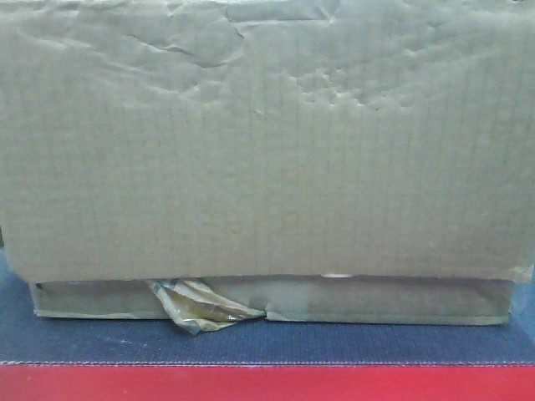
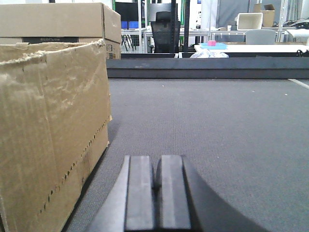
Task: Stack two boxes on right shelf middle
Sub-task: 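Close the left gripper on the orange-printed box's side wall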
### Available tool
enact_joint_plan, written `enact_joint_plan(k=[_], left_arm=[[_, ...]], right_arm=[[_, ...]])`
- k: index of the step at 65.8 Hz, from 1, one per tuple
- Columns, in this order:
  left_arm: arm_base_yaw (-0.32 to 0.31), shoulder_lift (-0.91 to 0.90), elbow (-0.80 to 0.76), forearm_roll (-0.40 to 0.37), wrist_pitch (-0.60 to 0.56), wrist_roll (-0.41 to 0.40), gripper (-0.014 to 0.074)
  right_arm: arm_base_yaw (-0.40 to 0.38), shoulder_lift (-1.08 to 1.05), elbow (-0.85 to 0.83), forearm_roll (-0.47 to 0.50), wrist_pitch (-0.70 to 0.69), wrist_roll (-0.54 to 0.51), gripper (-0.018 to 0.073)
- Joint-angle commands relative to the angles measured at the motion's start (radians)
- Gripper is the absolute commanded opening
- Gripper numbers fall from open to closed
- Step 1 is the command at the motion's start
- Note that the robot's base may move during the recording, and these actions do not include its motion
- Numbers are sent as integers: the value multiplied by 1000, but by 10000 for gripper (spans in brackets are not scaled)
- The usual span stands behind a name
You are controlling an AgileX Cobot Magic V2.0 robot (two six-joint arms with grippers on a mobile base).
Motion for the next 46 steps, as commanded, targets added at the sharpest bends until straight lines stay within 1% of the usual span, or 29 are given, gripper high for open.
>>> enact_joint_plan(k=[1,6,20,28,35,46], left_arm=[[3,17,1,4,-1,19,442],[3,43,1,-4,-1,37,442],[3,54,1,-17,-1,37,442],[37,57,1,-22,-1,41,442],[65,57,1,-52,-1,85,442],[58,57,1,-63,-1,92,442]], right_arm=[[-4,-4,0,-9,-19,-6,-162],[-4,-4,0,-9,-19,-6,-162],[-4,-4,0,-9,-19,-6,-162],[-4,-4,0,-9,-19,-6,-162],[-4,-4,0,-9,-19,-6,-162],[-4,-4,0,-9,-19,-6,-162]])
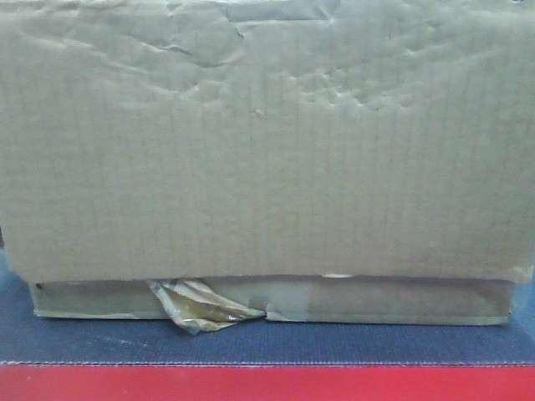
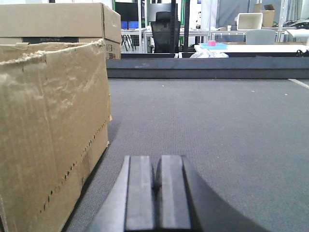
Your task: Stack two boxes on right shelf middle
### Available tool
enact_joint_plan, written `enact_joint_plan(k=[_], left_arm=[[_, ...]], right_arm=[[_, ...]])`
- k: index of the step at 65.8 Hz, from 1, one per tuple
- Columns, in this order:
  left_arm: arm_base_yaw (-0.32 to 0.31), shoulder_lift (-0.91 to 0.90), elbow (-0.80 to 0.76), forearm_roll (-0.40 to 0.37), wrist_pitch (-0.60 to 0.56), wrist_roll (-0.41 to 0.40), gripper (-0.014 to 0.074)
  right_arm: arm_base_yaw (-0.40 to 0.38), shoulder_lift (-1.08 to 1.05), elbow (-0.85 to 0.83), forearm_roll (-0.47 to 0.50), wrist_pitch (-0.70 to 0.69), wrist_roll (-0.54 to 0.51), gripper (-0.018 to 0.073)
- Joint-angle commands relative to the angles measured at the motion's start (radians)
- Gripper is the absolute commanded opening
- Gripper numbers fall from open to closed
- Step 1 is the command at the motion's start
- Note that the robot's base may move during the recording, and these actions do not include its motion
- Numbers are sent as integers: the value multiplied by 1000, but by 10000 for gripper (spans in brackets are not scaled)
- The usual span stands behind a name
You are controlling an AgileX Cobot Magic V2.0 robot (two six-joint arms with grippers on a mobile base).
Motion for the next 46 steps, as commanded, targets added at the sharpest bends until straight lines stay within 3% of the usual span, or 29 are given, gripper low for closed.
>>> enact_joint_plan(k=[1,38,46], left_arm=[[-6,-4,1,-23,-2,9,442],[-32,-3,1,-12,-2,9,402],[-32,-3,1,-11,-2,9,401]], right_arm=[[-4,-4,0,-9,-19,-6,-162],[-4,-4,0,-18,-19,-6,-162],[-4,-4,0,15,-125,2,-162]])
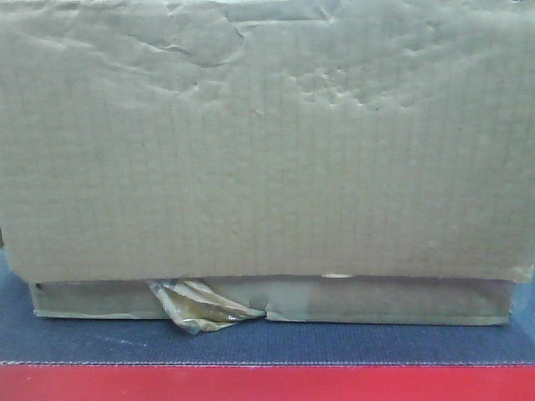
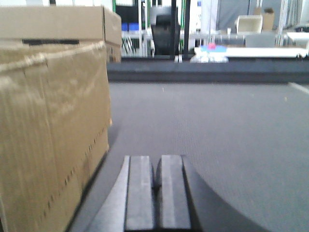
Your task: Stack two boxes on right shelf middle
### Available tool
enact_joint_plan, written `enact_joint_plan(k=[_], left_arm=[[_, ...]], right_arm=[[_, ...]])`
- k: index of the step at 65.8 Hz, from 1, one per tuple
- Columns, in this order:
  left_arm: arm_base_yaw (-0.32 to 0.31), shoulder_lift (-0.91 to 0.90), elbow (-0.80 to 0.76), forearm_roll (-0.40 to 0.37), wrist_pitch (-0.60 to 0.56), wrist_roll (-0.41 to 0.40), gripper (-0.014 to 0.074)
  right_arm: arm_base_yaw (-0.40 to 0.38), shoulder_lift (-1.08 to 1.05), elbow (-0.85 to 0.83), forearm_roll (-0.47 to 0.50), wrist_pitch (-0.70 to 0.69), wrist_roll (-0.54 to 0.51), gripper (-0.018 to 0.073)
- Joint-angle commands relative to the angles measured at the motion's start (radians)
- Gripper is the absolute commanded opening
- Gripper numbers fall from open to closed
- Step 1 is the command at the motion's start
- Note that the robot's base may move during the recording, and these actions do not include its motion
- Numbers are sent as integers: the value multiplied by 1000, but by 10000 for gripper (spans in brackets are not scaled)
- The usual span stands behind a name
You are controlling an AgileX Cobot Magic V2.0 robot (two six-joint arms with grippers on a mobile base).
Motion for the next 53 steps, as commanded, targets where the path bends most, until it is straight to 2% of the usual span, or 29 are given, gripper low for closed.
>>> enact_joint_plan(k=[1,6,17,27,38,53], left_arm=[[-4,-3,1,-2,-2,2,402],[-4,-3,1,-2,-2,2,402],[-4,-3,1,-2,-2,2,402],[-4,-3,1,-2,-2,2,402],[-4,-3,1,-2,-2,2,402],[-4,-3,1,-2,-2,2,402]], right_arm=[[-2,-4,-2,27,-90,9,-162],[-2,-4,-51,75,-59,28,-162],[-2,75,-250,133,342,28,-162],[-2,264,-418,133,575,28,-162],[-2,455,-500,128,626,28,-162],[-2,591,-504,115,643,28,-162]])
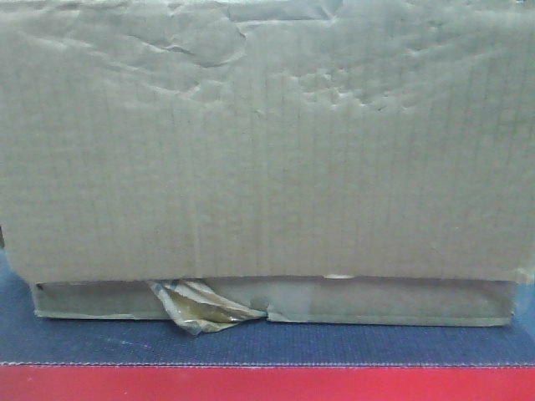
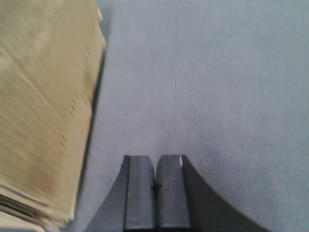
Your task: Stack two boxes on right shelf middle
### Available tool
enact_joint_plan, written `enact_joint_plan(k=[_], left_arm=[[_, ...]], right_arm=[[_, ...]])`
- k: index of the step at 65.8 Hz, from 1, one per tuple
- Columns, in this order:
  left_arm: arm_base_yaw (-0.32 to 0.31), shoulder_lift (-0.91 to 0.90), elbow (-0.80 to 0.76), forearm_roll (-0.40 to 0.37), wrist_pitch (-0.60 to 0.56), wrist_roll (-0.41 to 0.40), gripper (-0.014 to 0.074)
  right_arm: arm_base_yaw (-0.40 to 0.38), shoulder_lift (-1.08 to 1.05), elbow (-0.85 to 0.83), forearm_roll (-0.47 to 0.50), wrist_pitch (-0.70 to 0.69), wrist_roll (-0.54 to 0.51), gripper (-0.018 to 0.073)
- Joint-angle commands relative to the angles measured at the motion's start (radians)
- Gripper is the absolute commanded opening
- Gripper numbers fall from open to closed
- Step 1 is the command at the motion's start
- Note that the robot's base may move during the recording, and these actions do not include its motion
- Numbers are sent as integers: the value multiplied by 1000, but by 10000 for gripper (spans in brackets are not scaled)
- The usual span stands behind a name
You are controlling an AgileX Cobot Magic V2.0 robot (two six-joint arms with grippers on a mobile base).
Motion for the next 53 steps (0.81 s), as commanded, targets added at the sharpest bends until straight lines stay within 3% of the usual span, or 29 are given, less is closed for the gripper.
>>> enact_joint_plan(k=[1,10,28,37,53], left_arm=[[-4,-3,1,-2,-2,2,402],[-4,-3,1,-15,-2,2,402],[-4,-3,1,-19,-2,2,402],[-4,-3,1,-19,-2,2,402],[-4,-3,1,-19,-2,2,402]], right_arm=[[-2,60,-15,-18,1,2,-162],[-2,199,-128,-22,97,40,-158],[17,517,-532,-177,310,161,-158],[75,620,-723,-240,400,218,-158],[229,772,-984,-241,502,218,-158]])
